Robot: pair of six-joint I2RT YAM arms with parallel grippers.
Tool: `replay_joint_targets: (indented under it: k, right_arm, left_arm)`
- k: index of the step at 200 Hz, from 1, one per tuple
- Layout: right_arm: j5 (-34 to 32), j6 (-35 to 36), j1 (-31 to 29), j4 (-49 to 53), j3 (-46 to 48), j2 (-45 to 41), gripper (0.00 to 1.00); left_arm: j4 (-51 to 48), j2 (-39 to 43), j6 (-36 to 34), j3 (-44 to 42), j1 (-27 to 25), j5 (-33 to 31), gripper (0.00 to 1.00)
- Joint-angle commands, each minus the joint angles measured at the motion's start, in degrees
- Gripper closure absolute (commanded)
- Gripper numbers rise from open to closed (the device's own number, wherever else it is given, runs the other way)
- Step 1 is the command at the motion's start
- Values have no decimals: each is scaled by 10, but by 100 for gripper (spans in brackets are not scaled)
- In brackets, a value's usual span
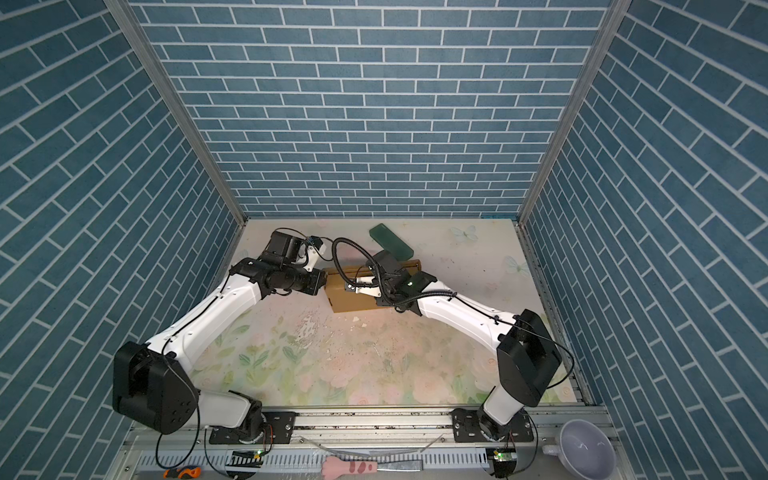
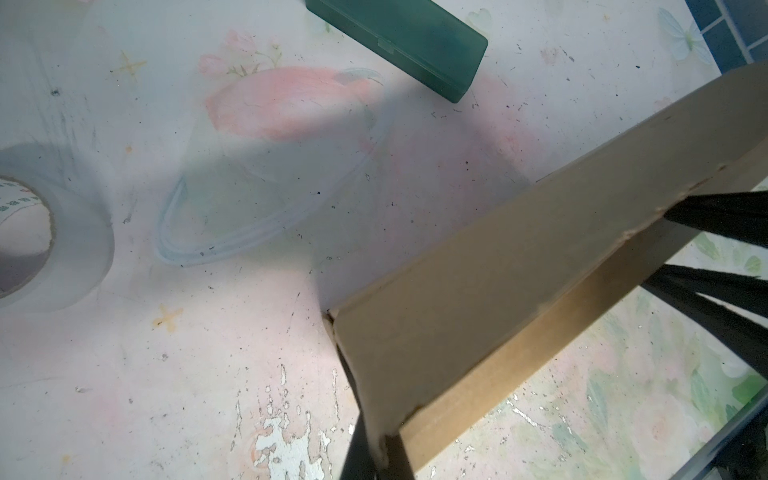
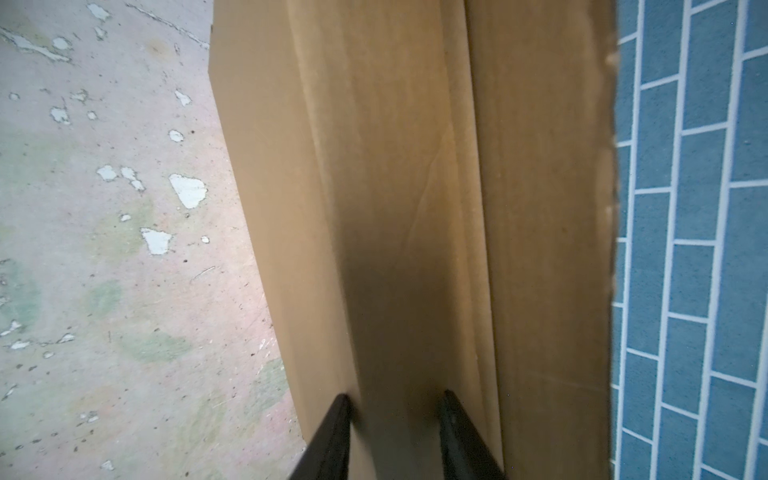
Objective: Fold the paper box
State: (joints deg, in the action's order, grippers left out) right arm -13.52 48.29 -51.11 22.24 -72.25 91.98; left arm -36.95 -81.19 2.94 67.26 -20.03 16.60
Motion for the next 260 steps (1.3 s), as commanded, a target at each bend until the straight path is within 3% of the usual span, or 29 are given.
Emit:
replay_joint_targets:
  k: [1, 48, 93, 141, 177, 218, 260]
  right_arm:
    - [3, -3, -3, 2, 16, 14, 67]
    - [8, -7, -3, 3, 16, 19, 70]
    - [13, -9, 0, 7, 13, 21, 71]
    - [25, -19, 6, 16, 3, 28, 73]
    - [31, -25, 12, 30, -11, 34, 70]
    - [48, -35, 18, 42, -23, 35, 71]
    - [60, -49, 22, 46, -26, 39, 72]
  left_arm:
    - [-90, -6, -7, -10, -8, 14, 93]
    - [-102, 9, -9, -1, -5, 19, 86]
    - [-109, 41, -6, 23, 11, 55, 72]
    - [-89, 69, 13, 24, 39, 115, 67]
    - [-60, 95, 29, 7, 69, 109, 56]
    - [-46, 99, -18, 9, 71, 56, 47]
    - [-19, 98, 2, -13, 69, 67, 46]
